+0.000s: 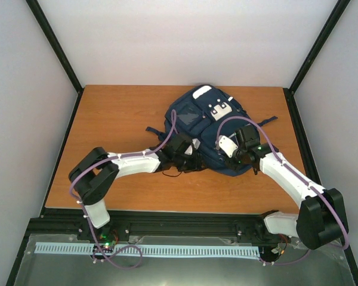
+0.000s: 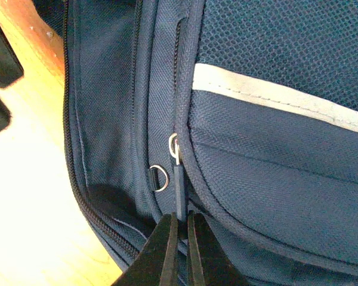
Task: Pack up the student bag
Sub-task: Zip the student bag at the center of the board.
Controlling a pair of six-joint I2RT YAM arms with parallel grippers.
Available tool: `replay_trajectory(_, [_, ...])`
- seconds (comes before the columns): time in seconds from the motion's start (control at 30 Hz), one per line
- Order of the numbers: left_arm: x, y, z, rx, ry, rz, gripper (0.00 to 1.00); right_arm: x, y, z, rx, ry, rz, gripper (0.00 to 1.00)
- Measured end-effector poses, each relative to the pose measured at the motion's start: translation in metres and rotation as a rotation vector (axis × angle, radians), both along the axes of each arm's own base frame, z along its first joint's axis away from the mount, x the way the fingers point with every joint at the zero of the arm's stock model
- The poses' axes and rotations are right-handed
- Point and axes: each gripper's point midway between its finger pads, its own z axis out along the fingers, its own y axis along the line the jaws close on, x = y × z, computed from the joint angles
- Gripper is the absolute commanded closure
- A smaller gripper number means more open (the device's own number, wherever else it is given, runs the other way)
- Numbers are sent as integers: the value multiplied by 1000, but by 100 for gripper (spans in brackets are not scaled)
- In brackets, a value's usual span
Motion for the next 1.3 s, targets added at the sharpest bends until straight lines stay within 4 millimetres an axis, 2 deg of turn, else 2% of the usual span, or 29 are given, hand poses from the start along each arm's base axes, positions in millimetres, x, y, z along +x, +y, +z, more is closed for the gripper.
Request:
replay_trajectory(0.13, [6,1,34,-49,-69,20,46,-2,-1,-1,-3,8,-1,97])
replay_trajectory(0.23, [11,-2,48,-71,-91,35,44,-3,-1,-2,-1,16,-2,97])
replay_trajectory(0.37, [27,-15,56,-100,-79,70,44,-4,-1,-2,-1,23,-5,97])
replay_trajectory(0.5, [44,-27,52,-140,-44,111,47,-6,-2,-4,-4,32,-7,97])
replay_trajectory(0.67, [56,-43,39,-171,15,148,58,-7,-2,-4,-2,35,-8,97])
replay_trajectory(0.97, [65,-59,33,-240,90,185,97,-9,-2,-7,-4,52,-14,97])
replay_trajectory(1.1, [66,-61,29,-245,113,197,99,-9,-3,-13,-6,67,-19,97])
replay_trajectory(1.3, [66,-61,30,-250,122,205,99,-6,1,-17,3,77,-19,85])
